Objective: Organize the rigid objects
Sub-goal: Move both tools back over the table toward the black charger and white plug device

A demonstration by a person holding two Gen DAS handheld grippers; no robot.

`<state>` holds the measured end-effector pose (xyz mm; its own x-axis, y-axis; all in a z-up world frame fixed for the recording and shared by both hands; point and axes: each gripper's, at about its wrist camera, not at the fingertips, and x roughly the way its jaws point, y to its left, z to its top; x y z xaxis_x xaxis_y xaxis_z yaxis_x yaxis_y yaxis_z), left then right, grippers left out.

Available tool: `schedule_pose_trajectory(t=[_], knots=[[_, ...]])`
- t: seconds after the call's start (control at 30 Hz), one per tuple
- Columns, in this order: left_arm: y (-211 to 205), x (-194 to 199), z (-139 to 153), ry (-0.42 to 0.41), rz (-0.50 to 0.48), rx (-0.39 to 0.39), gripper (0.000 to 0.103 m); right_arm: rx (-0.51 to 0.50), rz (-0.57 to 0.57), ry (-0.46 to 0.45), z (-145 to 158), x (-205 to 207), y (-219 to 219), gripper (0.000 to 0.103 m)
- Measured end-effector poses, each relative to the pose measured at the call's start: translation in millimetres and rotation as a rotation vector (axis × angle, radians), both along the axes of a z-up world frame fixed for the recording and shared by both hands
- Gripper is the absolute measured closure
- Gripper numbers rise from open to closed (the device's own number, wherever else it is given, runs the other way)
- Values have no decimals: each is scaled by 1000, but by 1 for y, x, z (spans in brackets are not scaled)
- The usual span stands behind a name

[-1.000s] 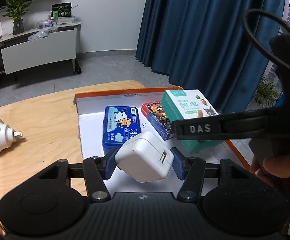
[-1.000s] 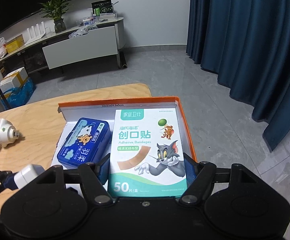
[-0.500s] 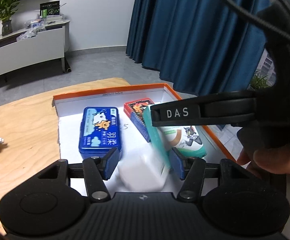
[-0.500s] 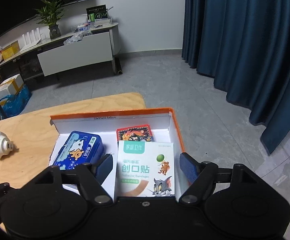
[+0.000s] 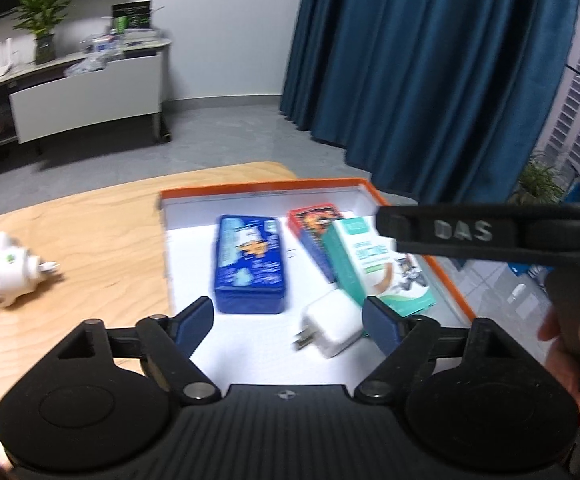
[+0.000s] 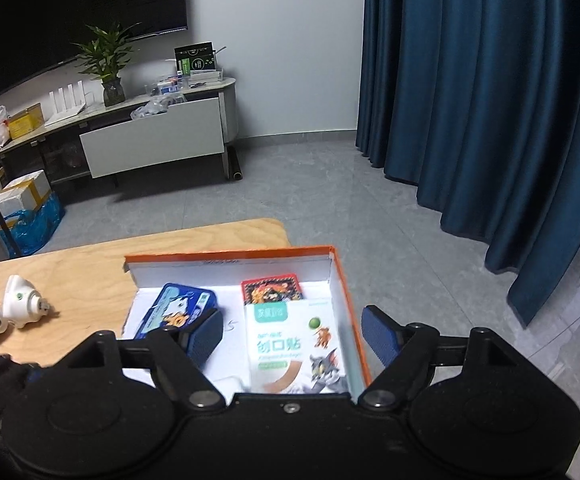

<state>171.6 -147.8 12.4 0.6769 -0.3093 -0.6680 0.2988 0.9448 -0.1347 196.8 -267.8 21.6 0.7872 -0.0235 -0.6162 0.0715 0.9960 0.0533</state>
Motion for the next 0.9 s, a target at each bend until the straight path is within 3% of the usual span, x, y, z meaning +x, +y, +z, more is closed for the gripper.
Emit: schedule_pose_trajectory(t=[0.1,0.9], knots=[[15,-7,3,-4,34,10,14,4,5,5,-1,-6,7,10],[133,-46,8,-6,308,-3,14,0,198,83,-16,-21,100,10]])
